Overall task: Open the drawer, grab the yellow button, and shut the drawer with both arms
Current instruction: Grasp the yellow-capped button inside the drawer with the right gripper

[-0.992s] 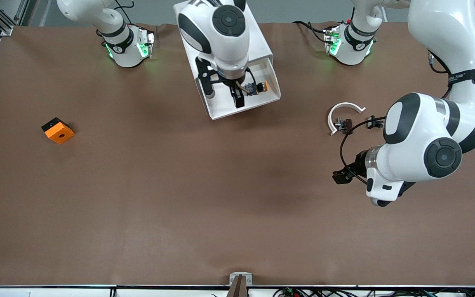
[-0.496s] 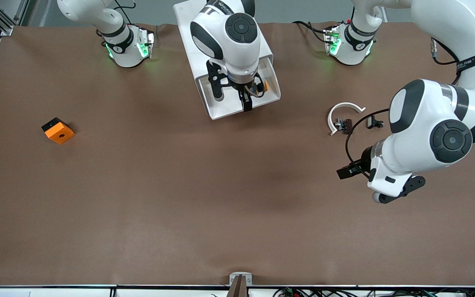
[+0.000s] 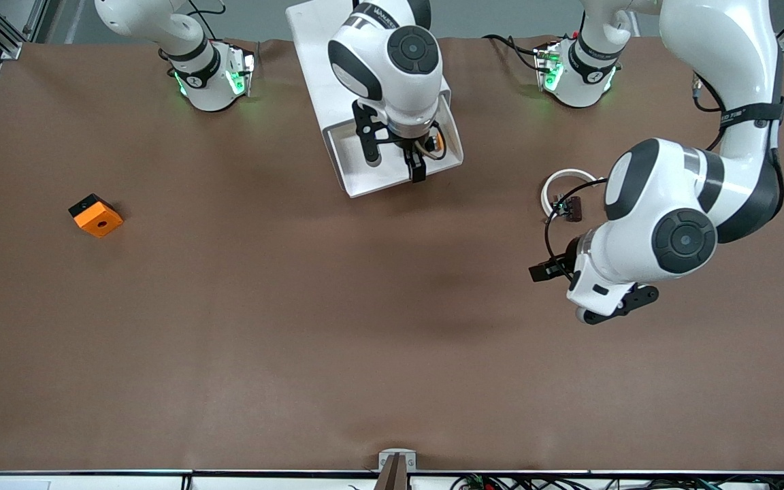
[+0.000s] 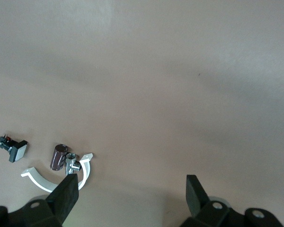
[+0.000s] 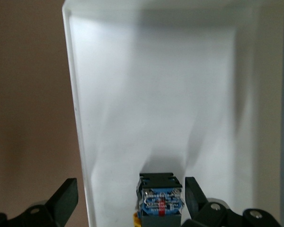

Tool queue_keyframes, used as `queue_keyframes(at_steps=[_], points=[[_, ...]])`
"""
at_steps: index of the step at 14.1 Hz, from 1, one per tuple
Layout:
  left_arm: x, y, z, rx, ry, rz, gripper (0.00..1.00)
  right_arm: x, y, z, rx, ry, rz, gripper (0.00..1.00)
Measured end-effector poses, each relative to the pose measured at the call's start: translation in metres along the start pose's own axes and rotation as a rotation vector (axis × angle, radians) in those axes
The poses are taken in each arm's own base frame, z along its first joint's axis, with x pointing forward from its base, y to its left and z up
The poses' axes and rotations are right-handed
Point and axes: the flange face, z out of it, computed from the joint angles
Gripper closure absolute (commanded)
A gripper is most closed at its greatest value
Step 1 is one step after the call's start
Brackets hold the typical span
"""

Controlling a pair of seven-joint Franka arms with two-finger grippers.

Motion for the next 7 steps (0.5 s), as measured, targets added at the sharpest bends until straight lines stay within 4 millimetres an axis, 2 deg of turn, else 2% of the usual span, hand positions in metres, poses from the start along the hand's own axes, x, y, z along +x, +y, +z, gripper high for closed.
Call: queue_keyframes(at_steps=[7], points=[[-0.009, 0.0, 0.02, 0.029, -0.04, 0.008, 0.0, -0.018, 0.01, -0.002, -0.012, -0.029, -0.016, 0.0]])
